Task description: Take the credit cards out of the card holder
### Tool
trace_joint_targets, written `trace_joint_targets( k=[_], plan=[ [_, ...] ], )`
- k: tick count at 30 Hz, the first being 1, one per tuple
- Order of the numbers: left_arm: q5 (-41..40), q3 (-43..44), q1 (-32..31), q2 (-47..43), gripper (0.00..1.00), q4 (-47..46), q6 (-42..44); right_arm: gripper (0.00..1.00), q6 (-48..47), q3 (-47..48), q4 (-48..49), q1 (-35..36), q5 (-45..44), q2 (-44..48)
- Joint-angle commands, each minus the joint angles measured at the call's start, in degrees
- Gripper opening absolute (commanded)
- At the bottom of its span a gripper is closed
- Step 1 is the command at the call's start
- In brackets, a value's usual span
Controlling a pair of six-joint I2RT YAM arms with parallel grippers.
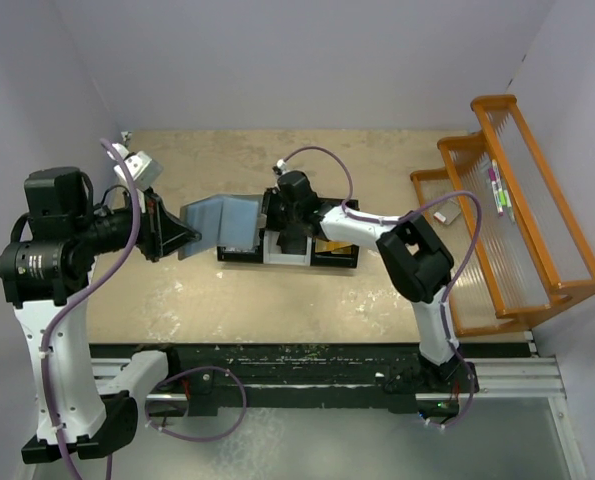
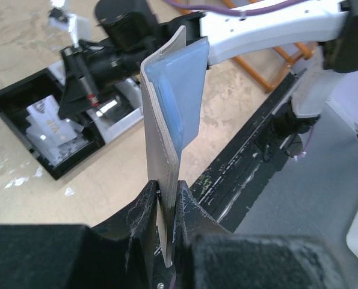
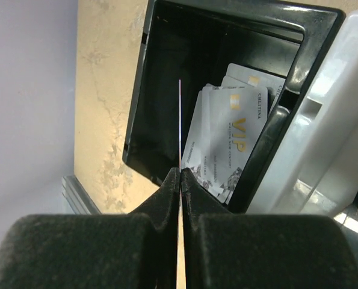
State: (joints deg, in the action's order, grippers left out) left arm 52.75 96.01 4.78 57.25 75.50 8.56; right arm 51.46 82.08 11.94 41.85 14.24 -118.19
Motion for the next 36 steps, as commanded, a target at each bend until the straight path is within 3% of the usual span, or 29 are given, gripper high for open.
trace_joint_targets(
  k=[1, 9, 17, 23, 26, 31, 33, 36],
  plan=[
    [9.32, 4.0, -0.12, 0.02, 0.0, 0.71, -0.31, 0.0, 0.22, 5.18, -0.54, 0.85, -3.07, -1.26],
    [11.05, 6.17, -0.11, -0.21, 0.0, 3.13, 0.75, 0.0, -0.72, 9.72, -5.1, 2.28, -5.44, -4.12],
    [11.49, 8.16, -0.12, 0.44, 0.0, 4.54, 1.57, 0.27, -3.19, 8.62, -7.66, 2.69, -8.11, 0.86],
    [11.42, 8.76, -0.12, 0.47, 0.0, 4.69, 1.56, 0.37, -5.7, 7.7, -9.22, 2.96, -7.95, 8.14],
    [11.94, 8.93, -0.12, 0.57, 0.0, 4.9, 1.65, 0.5, -7.42, 3.24, -7.28, 3.0, -4.89, 16.3],
    [14.65, 7.99, -0.11, 0.74, 0.0, 4.47, 1.45, 0.94, -9.5, -6.21, -2.65, 0.8, 4.87, 33.68],
    [16.39, 7.01, -0.14, 0.79, 0.0, 3.95, 1.05, 1.0, -8.48, -10.53, 1.07, -2.05, 11.13, 39.61],
    [17.87, 6.15, -0.13, 1.17, 0.0, 3.31, 0.14, 1.0, -4.71, -15.96, 8.55, -6.46, 20.76, 46.58]
  ],
)
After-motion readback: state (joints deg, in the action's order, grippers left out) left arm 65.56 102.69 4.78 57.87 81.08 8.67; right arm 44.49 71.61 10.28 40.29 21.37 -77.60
